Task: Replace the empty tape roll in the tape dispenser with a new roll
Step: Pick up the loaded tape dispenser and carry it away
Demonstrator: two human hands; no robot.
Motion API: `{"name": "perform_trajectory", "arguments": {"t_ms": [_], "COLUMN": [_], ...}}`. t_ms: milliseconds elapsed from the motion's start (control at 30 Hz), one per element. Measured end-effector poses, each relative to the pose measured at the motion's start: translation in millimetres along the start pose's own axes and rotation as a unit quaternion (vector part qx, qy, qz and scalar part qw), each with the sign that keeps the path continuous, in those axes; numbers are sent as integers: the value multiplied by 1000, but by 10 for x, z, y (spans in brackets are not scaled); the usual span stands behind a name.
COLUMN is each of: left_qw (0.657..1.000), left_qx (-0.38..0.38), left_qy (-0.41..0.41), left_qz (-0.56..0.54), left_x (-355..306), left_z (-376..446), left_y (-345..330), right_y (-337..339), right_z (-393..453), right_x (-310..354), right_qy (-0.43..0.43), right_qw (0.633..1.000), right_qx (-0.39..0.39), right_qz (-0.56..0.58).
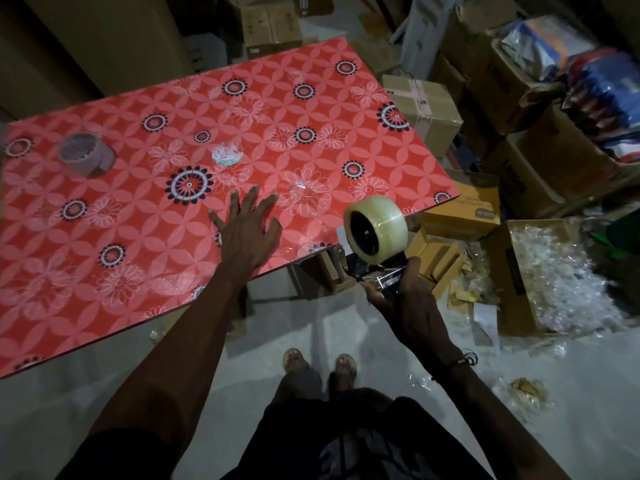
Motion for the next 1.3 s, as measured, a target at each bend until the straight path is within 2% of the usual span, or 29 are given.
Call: {"name": "perform_trajectory", "arguments": {"t_ms": [233,367,433,600,700,1067,1300], "left_qw": [1000,1000,1000,1000,1000,1000,992], "left_qx": [0,-2,0,1,5,-1,-17], "left_qy": [-5,-5,-5,-6,-5,-17,8], "left_qz": [2,12,10,6,4,-10,-126], "left_x": [-6,-13,-12,-18,-11,2,115], "left_z": [-5,8,6,-21,-32,-14,-39], "left_y": [-7,-10,-8,11,9,8,97], "right_y": [12,67,53,-20,-57,271,614], "right_z": [145,99,65,81,122,-128,166], "right_x": [0,249,386,207,-141,-244,114], "right_qy": [54,112,141,105,-12,-37,5], "right_qw": [996,976,968,983,999,993,988], "right_qx": [-34,-77,-85,-76,-27,-58,-31], "right_qz": [-65,-170,-188,-128,-15,99,149]}}
Point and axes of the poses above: each hand's wrist, its own z-axis towards the middle knuckle, its own y-axis out of the back of the hand, x = y × z, the point moved 8 cm from there along z, towards the middle knuckle, and after that the axes turned 10 degrees about y, right-handed, at the moved point
